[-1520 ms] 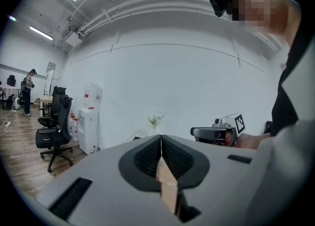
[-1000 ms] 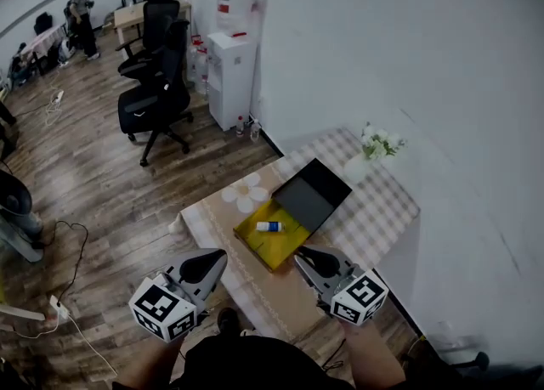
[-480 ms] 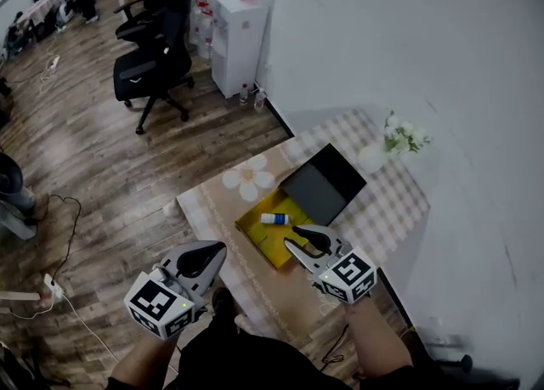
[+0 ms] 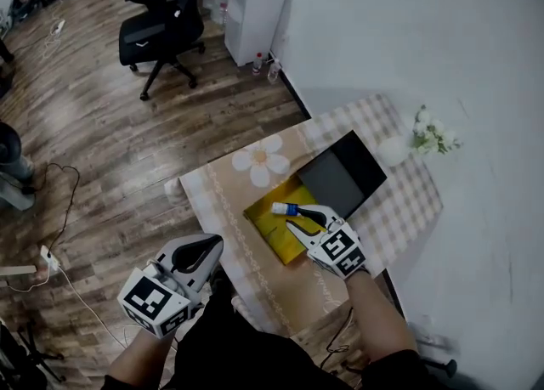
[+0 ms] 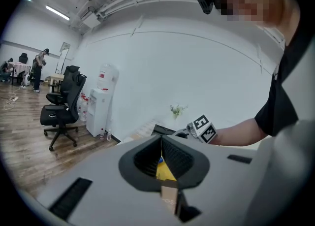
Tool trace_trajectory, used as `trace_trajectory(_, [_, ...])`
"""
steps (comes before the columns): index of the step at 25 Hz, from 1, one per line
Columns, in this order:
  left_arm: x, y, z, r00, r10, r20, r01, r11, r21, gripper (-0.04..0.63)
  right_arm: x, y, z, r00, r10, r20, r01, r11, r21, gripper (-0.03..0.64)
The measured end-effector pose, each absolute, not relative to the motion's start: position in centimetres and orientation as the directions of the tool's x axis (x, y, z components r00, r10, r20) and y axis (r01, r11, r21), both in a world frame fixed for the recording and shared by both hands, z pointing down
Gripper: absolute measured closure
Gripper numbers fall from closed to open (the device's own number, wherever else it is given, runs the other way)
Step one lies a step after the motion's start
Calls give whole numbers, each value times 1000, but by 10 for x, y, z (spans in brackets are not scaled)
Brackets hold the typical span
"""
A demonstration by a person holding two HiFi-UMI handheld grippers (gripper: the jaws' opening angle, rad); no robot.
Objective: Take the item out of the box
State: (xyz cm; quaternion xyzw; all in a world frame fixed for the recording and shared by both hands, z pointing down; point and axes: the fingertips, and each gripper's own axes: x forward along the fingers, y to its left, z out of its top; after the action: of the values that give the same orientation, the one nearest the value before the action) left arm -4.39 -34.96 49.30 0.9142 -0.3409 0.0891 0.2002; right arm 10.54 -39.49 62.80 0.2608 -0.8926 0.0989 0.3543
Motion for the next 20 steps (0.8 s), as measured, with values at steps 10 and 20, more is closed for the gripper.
trace_trajectory(10, [-58,-347,505,728,-610,313,-686,-640,347,580,97,-409,713,-429,-278,860,-388,916,102,482])
trace_trajectory(20, [-87,-328,507,669,-668,326,-742,-573,348,580,109,-416,754,-296,-237,925,-318,938,139,472])
